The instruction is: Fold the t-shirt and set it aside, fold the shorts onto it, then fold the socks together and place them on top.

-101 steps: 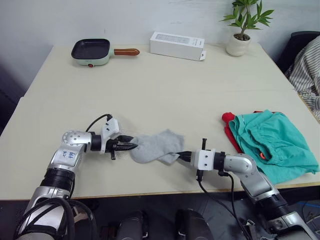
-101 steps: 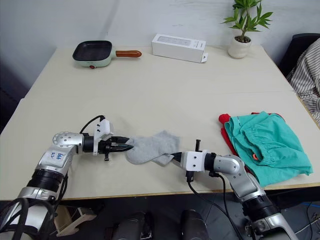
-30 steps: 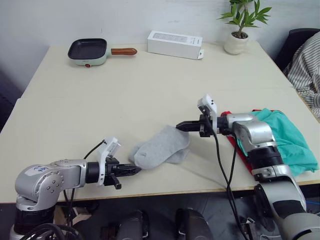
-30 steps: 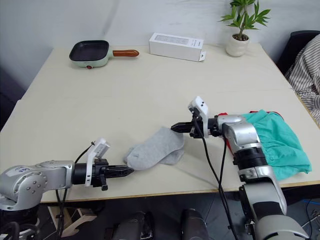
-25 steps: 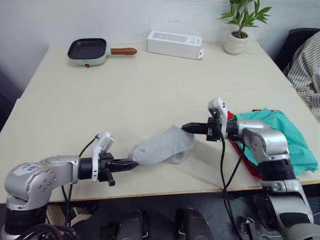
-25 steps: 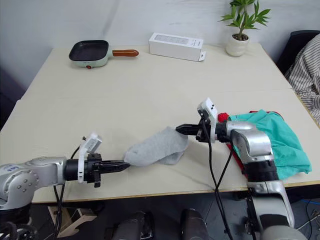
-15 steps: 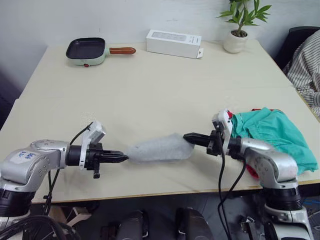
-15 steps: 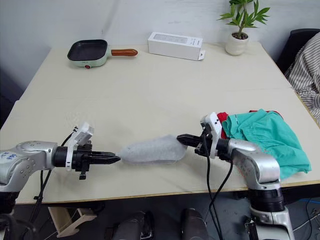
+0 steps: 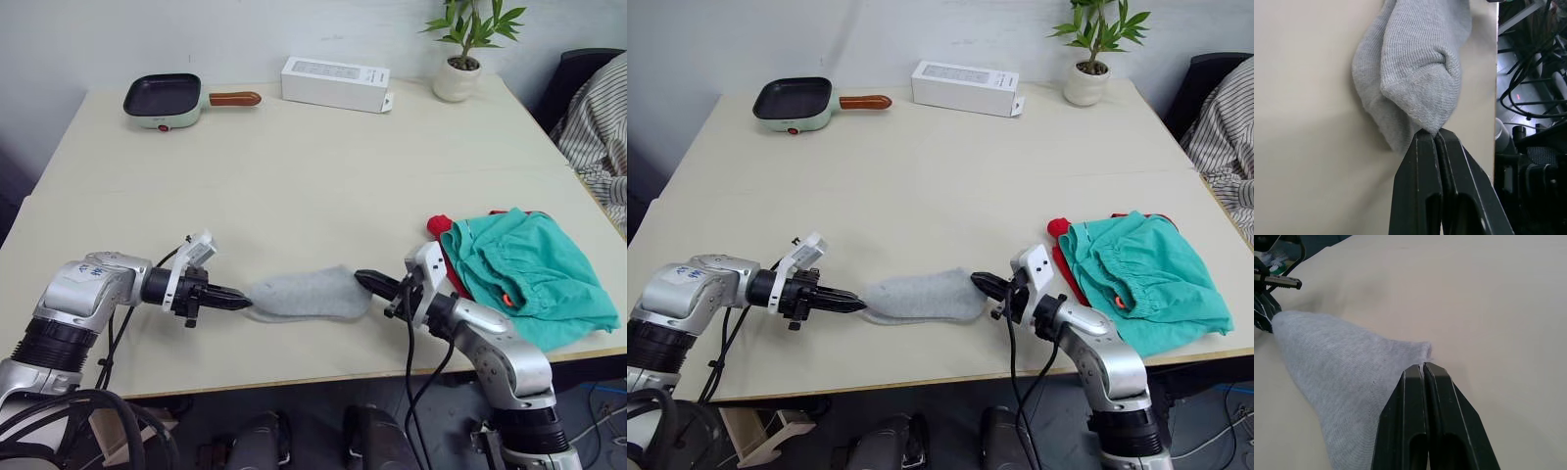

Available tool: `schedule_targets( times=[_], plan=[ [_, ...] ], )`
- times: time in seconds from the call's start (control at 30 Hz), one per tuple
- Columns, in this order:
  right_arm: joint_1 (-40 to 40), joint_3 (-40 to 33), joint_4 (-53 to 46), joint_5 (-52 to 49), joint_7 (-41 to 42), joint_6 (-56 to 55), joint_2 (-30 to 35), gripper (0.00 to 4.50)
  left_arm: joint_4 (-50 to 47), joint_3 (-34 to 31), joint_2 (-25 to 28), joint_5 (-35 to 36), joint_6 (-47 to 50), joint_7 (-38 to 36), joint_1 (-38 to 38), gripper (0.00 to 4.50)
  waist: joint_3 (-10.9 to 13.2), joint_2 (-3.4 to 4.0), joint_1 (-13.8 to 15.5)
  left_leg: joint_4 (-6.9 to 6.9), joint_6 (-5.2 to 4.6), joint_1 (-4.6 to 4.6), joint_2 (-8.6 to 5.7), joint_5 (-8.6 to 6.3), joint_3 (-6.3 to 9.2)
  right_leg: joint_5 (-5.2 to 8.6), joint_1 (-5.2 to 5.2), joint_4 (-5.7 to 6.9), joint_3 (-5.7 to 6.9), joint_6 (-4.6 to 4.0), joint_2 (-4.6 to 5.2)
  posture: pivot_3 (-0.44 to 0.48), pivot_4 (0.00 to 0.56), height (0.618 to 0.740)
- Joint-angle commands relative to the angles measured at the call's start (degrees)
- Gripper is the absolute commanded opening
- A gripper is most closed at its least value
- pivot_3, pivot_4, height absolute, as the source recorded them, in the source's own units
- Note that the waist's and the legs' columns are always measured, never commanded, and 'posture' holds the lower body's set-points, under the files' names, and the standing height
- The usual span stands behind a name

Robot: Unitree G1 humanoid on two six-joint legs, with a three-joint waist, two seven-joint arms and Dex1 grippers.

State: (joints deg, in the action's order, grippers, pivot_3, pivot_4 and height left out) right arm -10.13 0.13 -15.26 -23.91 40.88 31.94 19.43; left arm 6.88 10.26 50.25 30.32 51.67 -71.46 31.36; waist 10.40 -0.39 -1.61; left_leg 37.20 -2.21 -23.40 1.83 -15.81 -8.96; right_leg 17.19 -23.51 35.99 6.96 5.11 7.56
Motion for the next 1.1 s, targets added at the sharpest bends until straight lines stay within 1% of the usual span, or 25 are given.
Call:
schedule_targets(
  times=[0.03, 0.17, 0.27, 0.37, 0.47, 0.5, 0.57, 0.6, 0.63, 0.67, 0.7, 0.77, 0.87, 0.93, 1.0, 1.03, 1.1],
  plan=[
    [0.8, 0.75, -1.0, -0.05, -0.13, -2.3, -0.07, 0.0, -0.02, 0.13, 0.06, -1.23, -0.64, -0.57, 0.2, 0.02, 0.0, -0.01, -0.02, 0.01, -0.01, 0.0, 0.0, 0.0, 0.0, 0.0, 0.0, 0.01, -0.01, 0.0, 0.0, 0.0, 0.15, 0.74],
    [1.6, 1.43, -0.33, 0.74, 0.3, -4.19, 0.39, 0.0, -0.7, 0.14, -0.11, -1.67, -0.47, -0.73, -0.89, 0.02, 0.0, -0.01, 0.01, 0.01, -0.01, 0.02, 0.02, 0.0, 0.0, 0.0, 0.0, 0.04, -0.04, 0.0, 0.0, 0.0, 0.15, 0.74],
    [1.02, 1.51, 1.5, 1.55, 0.61, -5.87, 0.98, 0.0, 0.46, -0.82, -1.36, -2.93, -1.48, 2.04, -0.96, 0.02, -0.01, -0.03, 0.03, 0.03, -0.02, 0.02, 0.01, 0.01, 0.0, 0.0, 0.0, 0.05, -0.05, 0.0, 0.01, 0.0, 0.15, 0.74],
    [0.09, 0.3, 3.0, -0.66, 1.45, -4.24, 1.29, 0.0, -0.79, -2.12, -1.69, -2.31, -1.91, 1.96, -2.1, 0.63, -0.01, -0.04, 0.03, 0.06, -0.04, 0.03, 0.0, 0.02, 0.0, 0.0, 0.01, 0.09, -0.07, 0.0, 0.02, 0.0, 0.15, 0.74],
    [-0.48, -1.0, 2.71, -2.06, 2.36, -4.04, 2.22, 0.71, -2.92, -4.39, -1.13, -1.34, -2.33, 1.87, -3.76, 1.57, -0.01, -0.04, 0.01, 0.06, -0.04, 0.03, 0.01, 0.02, 0.0, 0.0, 0.0, 0.11, -0.08, 0.0, 0.03, 0.0, 0.15, 0.74],
    [-0.6, -1.53, 2.7, -1.72, 2.51, -5.32, 2.73, 1.02, -3.04, -5.67, -1.12, -1.44, -3.59, 2.37, -4.29, 1.87, -0.01, -0.04, 0.02, 0.06, -0.04, 0.03, 0.03, 0.02, 0.0, 0.0, 0.01, 0.11, -0.07, 0.0, 0.03, 0.0, 0.15, 0.74],
    [-0.87, -2.44, 2.69, -1.65, 2.51, -6.33, 3.57, 1.74, -3.16, -7.42, -0.82, -2.69, -7.25, 3.12, -5.47, 2.54, -0.01, -0.04, 0.04, 0.06, -0.04, 0.03, 0.03, 0.02, 0.0, 0.0, 0.01, 0.1, -0.08, 0.0, 0.07, 0.0, 0.15, 0.74],
    [-1.35, -3.33, 2.43, -2.16, 3.69, -7.2, 4.51, 2.12, -3.23, -7.35, 0.82, -3.25, -6.37, 2.82, -5.81, 2.86, -0.01, -0.04, 0.04, 0.07, -0.04, 0.04, 0.03, 0.02, 0.0, 0.0, 0.01, 0.1, -0.08, 0.0, 0.11, 0.0, 0.15, 0.74],
    [-1.96, -4.21, 2.27, -2.94, 4.75, -7.64, 5.31, 2.49, -3.45, -8.9, 1.36, -2.55, -7.02, 2.18, -6.41, 3.19, -0.01, -0.05, -0.02, 0.08, -0.04, 0.04, 0.03, 0.02, 0.0, 0.0, 0.01, 0.1, -0.08, 0.0, 0.11, 0.0, 0.15, 0.74],
    [-2.67, -4.87, 2.03, -4.06, 5.97, -7.65, 6.03, 2.8, -3.9, -10.52, 1.54, -1.27, -7.13, 1.79, -6.77, 3.2, -0.01, -0.04, -0.03, 0.07, -0.04, 0.04, 0.03, 0.02, 0.0, 0.0, 0.01, 0.09, -0.09, 0.0, 0.11, 0.0, 0.15, 0.74],
    [-3.48, -4.97, 1.79, -5.11, 7.53, -7.7, 6.63, 2.83, -5.1, -12.27, 1.29, 0.6, -6.47, 1.73, -6.85, 3.11, -0.01, -0.04, -0.03, 0.04, -0.04, 0.07, 0.03, 0.02, -0.03, 0.0, 0.01, 0.1, -0.11, 0.0, 0.1, 0.0, 0.15, 0.74],
    [-5.0, -3.98, 0.91, -6.97, 9.27, -6.83, 6.55, 2.61, -8.17, -14.22, -0.72, 3.18, -6.42, 2.24, -6.42, 2.72, -0.01, -0.05, 0.01, 0.06, -0.04, 0.06, 0.05, 0.02, -0.02, 0.0, 0.01, 0.09, -0.1, 0.0, 0.11, 0.0, 0.15, 0.74],
    [-6.32, 0.81, -0.02, -5.11, 8.89, -7.51, 4.64, 1.63, -11.14, -13.03, -6.34, 2.72, -9.14, 5.79, -4.67, 1.69, -0.02, -0.07, 0.29, 0.07, -0.04, 0.09, 0.06, 0.02, -0.01, 0.0, 0.06, 0.11, -0.1, 0.0, 0.14, 0.0, 0.15, 0.74],
    [-6.23, 5.51, 1.2, -0.62, 7.29, -10.57, 2.5, 0.91, -11.46, -10.63, -11.44, -0.3, -14.42, 8.6, -3.59, 1.05, -0.06, -0.12, 0.48, 0.11, -0.04, 0.11, 0.05, 0.02, 0.02, -0.01, 0.12, 0.13, -0.09, 0.01, 0.11, 0.0, 0.15, 0.74],
    [-5.46, 10.37, 4.06, 5.17, 5.4, -15.57, 0.13, 0.12, -8.35, -7.43, -17.87, -4.65, -20.18, 12.98, -2.78, 0.33, -0.06, -0.13, 0.5, 0.16, -0.04, 0.09, 0.01, 0.02, 0.01, -0.01, 0.12, 0.19, -0.09, 0.02, 0.04, 0.0, 0.15, 0.74],
    [-5.03, 12.01, 5.86, 7.75, 4.3, -17.79, -0.68, 0.0, -6.58, -5.72, -20.0, -6.7, -22.2, 14.25, -2.78, 0.02, -0.06, -0.13, 0.5, 0.18, -0.08, 0.11, -0.06, 0.04, -0.02, -0.02, 0.12, 0.23, -0.1, 0.04, 0.05, 0.0, 0.15, 0.74],
    [-4.33, 13.35, 8.77, 10.93, 2.72, -21.36, -1.55, 0.0, -3.77, -3.79, -22.66, -9.48, -24.88, 16.03, -3.25, 0.02, -0.07, -0.14, 0.41, 0.24, -0.13, 0.08, -0.06, 0.06, -0.08, -0.04, 0.1, 0.26, -0.1, 0.08, 0.03, 0.0, 0.15, 0.74]
  ],
)
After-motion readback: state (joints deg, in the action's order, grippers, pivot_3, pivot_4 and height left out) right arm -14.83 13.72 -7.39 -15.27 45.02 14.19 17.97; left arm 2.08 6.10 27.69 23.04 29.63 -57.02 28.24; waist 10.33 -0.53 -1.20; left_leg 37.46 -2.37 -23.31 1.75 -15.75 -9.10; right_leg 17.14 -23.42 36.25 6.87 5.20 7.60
